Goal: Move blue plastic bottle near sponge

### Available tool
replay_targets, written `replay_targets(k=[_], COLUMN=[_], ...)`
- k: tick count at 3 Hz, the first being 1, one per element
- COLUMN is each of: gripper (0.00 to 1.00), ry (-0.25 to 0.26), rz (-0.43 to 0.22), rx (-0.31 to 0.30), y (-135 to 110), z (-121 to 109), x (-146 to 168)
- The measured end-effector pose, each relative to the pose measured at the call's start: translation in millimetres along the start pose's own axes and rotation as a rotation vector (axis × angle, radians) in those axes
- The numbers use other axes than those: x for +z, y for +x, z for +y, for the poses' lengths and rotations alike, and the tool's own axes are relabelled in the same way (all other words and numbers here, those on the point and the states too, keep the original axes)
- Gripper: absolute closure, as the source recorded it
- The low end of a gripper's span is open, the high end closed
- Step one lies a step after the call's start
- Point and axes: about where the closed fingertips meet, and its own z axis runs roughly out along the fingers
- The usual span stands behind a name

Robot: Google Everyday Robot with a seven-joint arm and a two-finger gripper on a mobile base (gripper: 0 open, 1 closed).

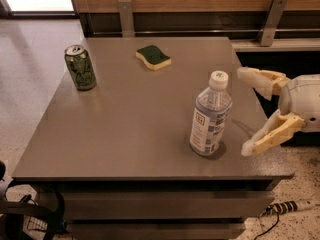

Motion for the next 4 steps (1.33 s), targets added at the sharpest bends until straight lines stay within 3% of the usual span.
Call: replay_targets(k=[1,2,4], gripper=[0.00,0.00,0.46], ry=[0.023,0.021,0.011], rz=[-0.178,-0.265,-0.274], rx=[-0.008,-0.014,-0.020], y=[6.3,4.0,0.3], z=[-4.9,-4.6,-3.0], x=[26.3,39.3,44.6])
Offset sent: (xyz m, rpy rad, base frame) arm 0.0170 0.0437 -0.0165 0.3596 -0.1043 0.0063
